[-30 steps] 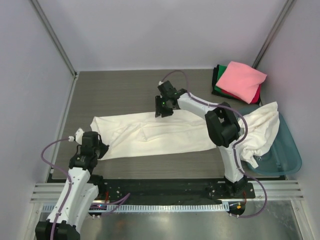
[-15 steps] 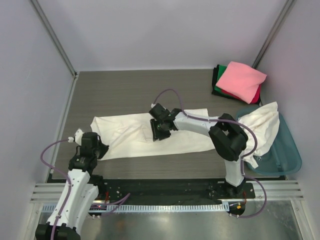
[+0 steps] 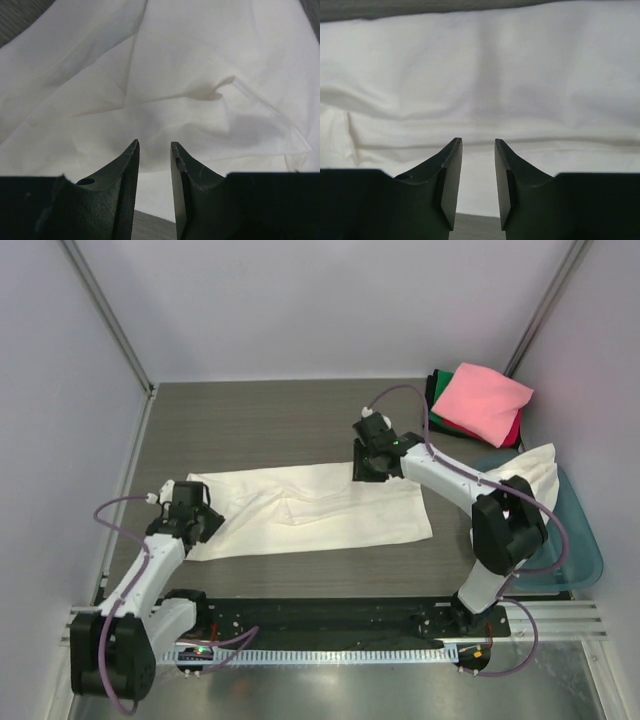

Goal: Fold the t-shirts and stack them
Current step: Fold the tshirt

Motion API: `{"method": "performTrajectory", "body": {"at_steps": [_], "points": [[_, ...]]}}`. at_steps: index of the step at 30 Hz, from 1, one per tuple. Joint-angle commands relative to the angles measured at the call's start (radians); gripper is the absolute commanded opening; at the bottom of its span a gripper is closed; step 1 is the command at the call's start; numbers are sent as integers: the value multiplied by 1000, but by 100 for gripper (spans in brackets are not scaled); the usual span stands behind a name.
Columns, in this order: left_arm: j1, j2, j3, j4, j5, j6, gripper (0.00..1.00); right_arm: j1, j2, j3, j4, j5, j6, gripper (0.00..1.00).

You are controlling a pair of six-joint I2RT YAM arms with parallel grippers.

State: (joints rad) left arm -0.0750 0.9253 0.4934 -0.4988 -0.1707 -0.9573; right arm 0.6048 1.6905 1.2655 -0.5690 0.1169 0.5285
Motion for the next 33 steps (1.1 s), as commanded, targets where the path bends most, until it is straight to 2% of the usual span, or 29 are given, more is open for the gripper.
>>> {"method": "performTrajectory", "body": {"at_steps": [1,4,10,17,20,23,25,26,27,28,29,31,32,33], "points": [[-8,152,46,123,37,12,32,-63,57,47,-12,33,-82,38],[-12,292,69,170,76,14,31,-83,112,58,-19,46,-104,36],[-19,472,112,226,88,22,28,-83,164,-15,21,38,-102,35],[-17,621,235,206,45,81,25,-63,97,-271,122,-60,-33,33],[-19,739,379,155,45,94,25,-27,16,-407,165,-100,54,34],[-28,929,587,74,60,98,25,79,-43,-524,239,-164,194,33],[-48,1078,767,13,62,112,25,215,-49,-555,289,-178,311,33],[-58,1127,912,-16,56,121,25,261,-46,-555,306,-181,352,34],[-71,1229,992,-83,48,129,25,355,-32,-551,323,-186,385,34],[-83,1277,1075,-119,46,143,25,395,-20,-529,336,-189,413,34],[-113,1322,1234,-147,57,166,25,432,-8,-513,359,-184,462,34],[-170,1456,1397,-196,98,212,26,521,50,-441,370,-183,479,34],[-189,1506,1574,-223,111,268,27,545,75,-411,359,-180,482,35],[-207,1546,1673,-313,103,291,30,562,90,-385,348,-177,481,37]]}}
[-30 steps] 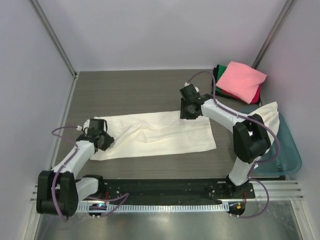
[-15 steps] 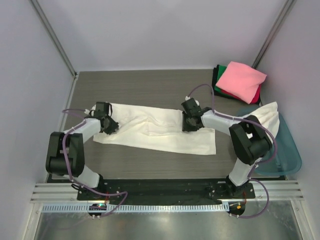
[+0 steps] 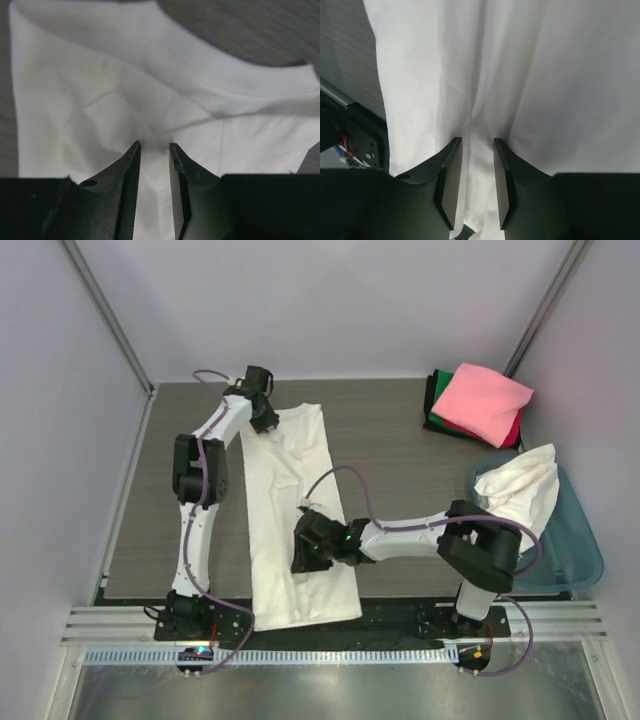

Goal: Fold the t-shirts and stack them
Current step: Fold the tshirt

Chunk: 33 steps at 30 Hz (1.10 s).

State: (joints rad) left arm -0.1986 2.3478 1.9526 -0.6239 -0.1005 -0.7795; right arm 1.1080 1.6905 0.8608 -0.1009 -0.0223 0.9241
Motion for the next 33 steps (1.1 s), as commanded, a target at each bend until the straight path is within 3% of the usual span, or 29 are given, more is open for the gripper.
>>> {"method": "performTrajectory", "body": {"at_steps": [1,2,4,9,14,15,17,18,19,25,30,33], "points": [[-114,190,311,-235,24,132,32,84,112,70,-152,-34,81,38],[-123,208,459,-272,19,155,34,93,115,92,-173,-25,78,40],[-136,200,514,-300,22,183,39,110,94,138,-229,4,61,47],[-114,-54,335,-169,54,207,60,115,5,224,-345,67,12,57],[-47,-231,333,-305,81,217,67,95,-67,366,-405,68,-117,61],[-33,-324,297,-330,93,214,67,60,-71,380,-407,65,-129,62],[1,-442,93,-314,127,220,67,12,-68,420,-405,36,-168,62],[7,-594,4,-253,124,227,67,-47,-52,435,-407,-16,-182,62],[19,-664,-167,-222,124,239,67,-74,-42,470,-407,-36,-198,62],[24,-1132,-658,-166,137,241,69,-308,154,711,-396,-214,-336,60],[21,-1389,-932,-171,190,226,68,-454,375,892,-339,-462,-350,57],[21,-1516,-1012,-229,167,255,69,-507,504,994,-324,-501,-347,57]]}}
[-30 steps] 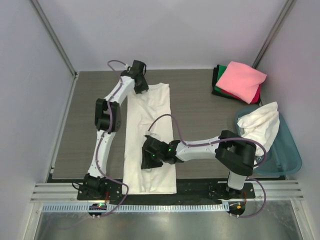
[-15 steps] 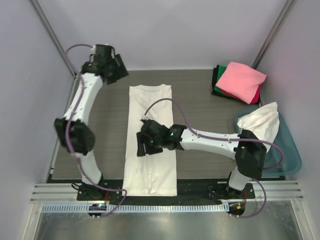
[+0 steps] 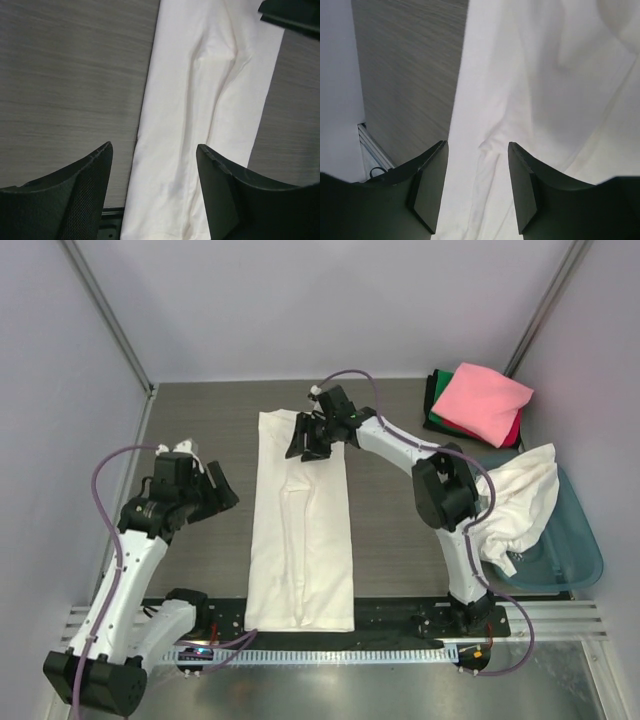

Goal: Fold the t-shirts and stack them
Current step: Fold the tshirt

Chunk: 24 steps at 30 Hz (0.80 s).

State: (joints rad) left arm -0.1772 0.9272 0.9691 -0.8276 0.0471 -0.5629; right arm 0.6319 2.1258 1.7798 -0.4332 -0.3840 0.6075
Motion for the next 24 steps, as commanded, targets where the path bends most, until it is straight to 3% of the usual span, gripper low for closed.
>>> {"method": "performTrajectory", "body": {"at_steps": [1,6,12,15,19,22,24], "points": [[-1,-123,-42,-34,-19,15,70,-40,101,113,10,-166,-29,57],[-2,-269,-115,53,36,24,70,-92,259,188,24,-219,-48,56],[-2,-278,-129,67,-1,29,71,-159,417,277,39,-228,-80,57],[-1,-252,-124,61,-12,31,70,-201,500,397,39,-222,-69,57],[-2,-238,-122,51,-29,26,70,-244,688,690,42,-236,0,58],[-2,-238,-124,50,-36,21,70,-265,727,777,144,-257,70,61],[-1,-238,-124,50,-35,20,70,-273,705,748,247,-256,109,62]]}}
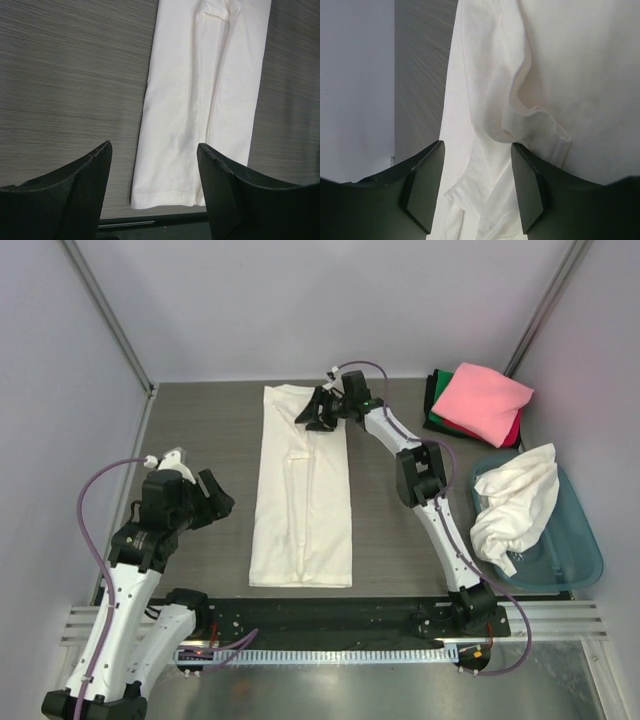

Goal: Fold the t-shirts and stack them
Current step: Fold the tshirt

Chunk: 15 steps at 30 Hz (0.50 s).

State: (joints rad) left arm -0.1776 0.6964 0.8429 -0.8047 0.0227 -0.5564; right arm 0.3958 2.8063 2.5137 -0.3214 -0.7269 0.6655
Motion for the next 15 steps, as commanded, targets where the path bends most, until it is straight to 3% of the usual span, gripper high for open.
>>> {"method": "performTrajectory", "body": {"at_steps": [1,10,14,15], "points": [[-2,-6,1,27,-7,13,70,-37,15,5,152,92,75,62],[-2,49,-7,33,0,-19,69,-35,-318,-1,242,103,114,72],[-2,60,-25,32,49,-117,68,-32,-617,-263,211,159,60,75],[-5,58,-56,36,60,-135,68,-29,-684,-424,168,188,43,75]]}}
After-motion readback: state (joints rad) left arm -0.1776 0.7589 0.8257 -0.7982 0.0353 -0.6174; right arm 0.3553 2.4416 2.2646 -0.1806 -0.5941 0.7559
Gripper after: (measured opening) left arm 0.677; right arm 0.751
